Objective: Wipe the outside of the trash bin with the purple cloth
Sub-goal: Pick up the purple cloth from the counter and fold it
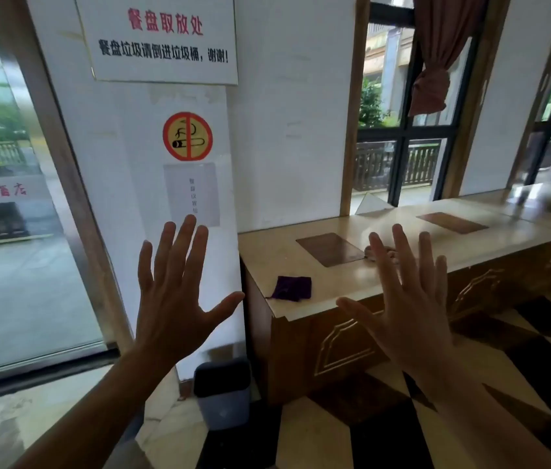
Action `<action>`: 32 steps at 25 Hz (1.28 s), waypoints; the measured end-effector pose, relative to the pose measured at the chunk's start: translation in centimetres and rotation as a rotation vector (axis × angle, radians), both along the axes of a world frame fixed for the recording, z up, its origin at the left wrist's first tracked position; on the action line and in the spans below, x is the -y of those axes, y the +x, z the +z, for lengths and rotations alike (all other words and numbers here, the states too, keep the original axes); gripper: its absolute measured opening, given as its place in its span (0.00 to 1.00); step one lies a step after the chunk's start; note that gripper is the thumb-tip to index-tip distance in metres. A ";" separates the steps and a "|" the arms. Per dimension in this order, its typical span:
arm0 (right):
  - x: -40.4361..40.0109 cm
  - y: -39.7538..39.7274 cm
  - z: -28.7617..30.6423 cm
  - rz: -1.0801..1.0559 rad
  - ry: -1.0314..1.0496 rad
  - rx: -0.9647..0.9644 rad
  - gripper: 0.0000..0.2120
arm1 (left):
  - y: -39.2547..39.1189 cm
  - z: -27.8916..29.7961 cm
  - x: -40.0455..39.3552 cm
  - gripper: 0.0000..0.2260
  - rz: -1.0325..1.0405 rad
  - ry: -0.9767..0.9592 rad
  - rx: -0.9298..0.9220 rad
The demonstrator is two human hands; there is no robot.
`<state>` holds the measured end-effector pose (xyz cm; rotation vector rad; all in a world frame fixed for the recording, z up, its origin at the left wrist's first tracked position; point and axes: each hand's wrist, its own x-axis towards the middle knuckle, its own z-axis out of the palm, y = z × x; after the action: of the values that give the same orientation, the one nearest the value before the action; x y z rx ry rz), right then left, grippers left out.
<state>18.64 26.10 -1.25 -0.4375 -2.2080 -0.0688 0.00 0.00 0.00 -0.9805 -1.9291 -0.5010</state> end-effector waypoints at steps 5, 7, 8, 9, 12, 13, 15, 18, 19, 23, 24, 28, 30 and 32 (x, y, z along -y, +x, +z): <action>-1.7 -7.0 -2.2 -0.022 0.014 0.024 0.47 | -6.3 -2.4 -2.3 0.41 0.017 0.012 0.028; -2.5 -10.2 -3.0 -0.046 0.001 0.030 0.47 | -9.7 -3.6 -3.4 0.40 -0.007 0.002 0.058; -2.9 -11.5 -3.3 -0.049 -0.001 0.033 0.47 | -11.1 -4.0 -3.9 0.40 -0.018 -0.004 0.063; -3.1 -13.0 -3.6 -0.060 -0.006 0.040 0.47 | -12.8 -4.5 -4.4 0.40 -0.023 -0.005 0.081; -4.3 -17.2 -4.7 -0.079 -0.036 0.072 0.46 | -17.9 -5.7 -6.2 0.40 -0.034 -0.047 0.146; -4.6 -18.1 -5.2 -0.085 -0.047 0.075 0.45 | -19.4 -6.1 -6.8 0.40 -0.045 -0.060 0.156; -5.3 -19.7 -6.3 -0.091 -0.073 0.088 0.43 | -22.1 -7.2 -8.0 0.38 -0.077 -0.076 0.176; -6.5 -21.8 -8.1 -0.083 -0.142 0.101 0.36 | -25.5 -9.7 -10.2 0.35 -0.136 -0.057 0.224; -7.1 -22.6 -8.7 -0.081 -0.166 0.109 0.35 | -26.4 -10.6 -11.0 0.34 -0.151 -0.058 0.243; -10.7 -26.8 -11.0 -0.075 -0.235 0.138 0.33 | -29.6 -13.7 -15.4 0.34 -0.185 -0.092 0.337; -11.8 -27.9 -11.6 -0.072 -0.252 0.145 0.33 | -30.2 -14.3 -16.5 0.34 -0.184 -0.101 0.362; -17.2 -32.6 -14.9 -0.049 -0.307 0.183 0.31 | -33.0 -16.4 -22.0 0.32 -0.152 -0.160 0.459; -19.9 -34.5 -16.5 -0.024 -0.327 0.178 0.28 | -34.1 -17.1 -24.7 0.32 -0.117 -0.186 0.506; -22.7 -36.4 -18.3 0.011 -0.341 0.196 0.25 | -35.5 -18.4 -27.4 0.29 -0.077 -0.191 0.536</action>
<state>-17.77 48.85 -19.52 -0.6279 -2.4228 0.2867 -35.46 27.37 -18.42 -1.1256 -2.4579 -0.6849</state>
